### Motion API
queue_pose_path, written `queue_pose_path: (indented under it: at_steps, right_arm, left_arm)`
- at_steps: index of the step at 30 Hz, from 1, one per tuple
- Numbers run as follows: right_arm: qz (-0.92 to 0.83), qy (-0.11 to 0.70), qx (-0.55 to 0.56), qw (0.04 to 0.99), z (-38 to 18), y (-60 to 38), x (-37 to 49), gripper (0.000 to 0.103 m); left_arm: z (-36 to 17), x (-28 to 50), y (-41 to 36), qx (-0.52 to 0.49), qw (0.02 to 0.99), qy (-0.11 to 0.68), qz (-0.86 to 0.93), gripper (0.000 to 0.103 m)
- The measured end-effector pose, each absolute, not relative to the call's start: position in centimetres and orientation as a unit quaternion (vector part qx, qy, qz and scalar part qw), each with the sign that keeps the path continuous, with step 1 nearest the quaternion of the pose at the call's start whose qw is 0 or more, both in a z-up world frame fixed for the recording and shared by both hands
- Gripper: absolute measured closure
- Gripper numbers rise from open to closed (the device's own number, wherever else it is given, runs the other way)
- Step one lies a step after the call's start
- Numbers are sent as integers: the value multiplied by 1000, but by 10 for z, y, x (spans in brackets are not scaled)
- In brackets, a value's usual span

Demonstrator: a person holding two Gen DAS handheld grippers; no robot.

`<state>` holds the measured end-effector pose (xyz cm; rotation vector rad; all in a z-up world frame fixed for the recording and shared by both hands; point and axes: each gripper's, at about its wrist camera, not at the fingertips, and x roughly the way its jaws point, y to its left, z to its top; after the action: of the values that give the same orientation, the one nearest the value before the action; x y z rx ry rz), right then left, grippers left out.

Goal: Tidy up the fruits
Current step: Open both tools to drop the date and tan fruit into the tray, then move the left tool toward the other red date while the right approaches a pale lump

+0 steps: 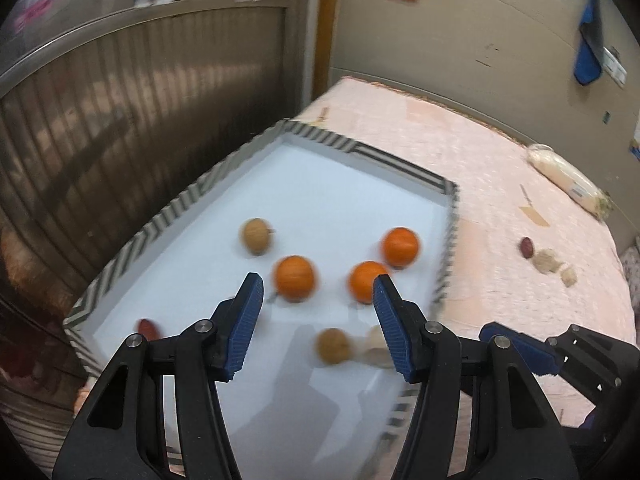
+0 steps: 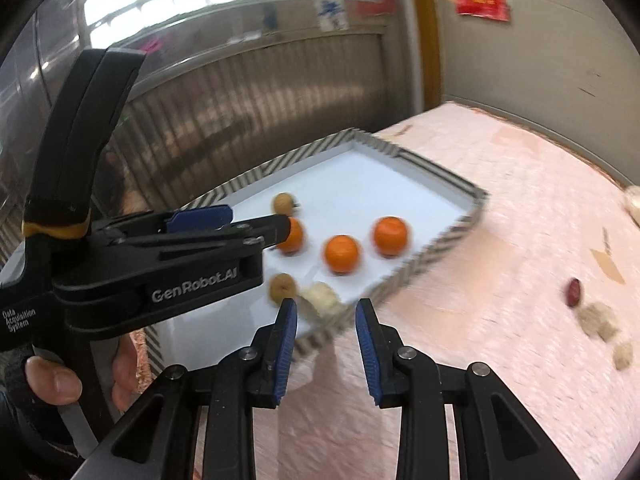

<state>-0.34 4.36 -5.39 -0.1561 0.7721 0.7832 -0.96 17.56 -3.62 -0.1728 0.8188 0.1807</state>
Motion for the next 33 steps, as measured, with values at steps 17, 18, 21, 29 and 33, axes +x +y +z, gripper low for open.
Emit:
queue_pose_path:
  at_steps: [17,18,21,29,33]
  right_arm:
    - [267,365,-18,892,-51,-75,6,71]
    - [262,364,-16,893,-50,-78,7,71]
    - [235,361,-16,902,-50,-100,8,71]
    - [188,367,8,911,-55,-147,17,69]
    - [170,367,20,914,-56,-166,18,69]
  left_arm:
    - [-34,17,73,-34,915,401,10,46]
    - [-35,18,67,-31,915,402,6,46]
    - [-35,20,54,-27,914,404,-8,46]
    - [-34,29,16,-7,913,406,-37,46]
    - [-38,34,2,2,910,411,-47,46]
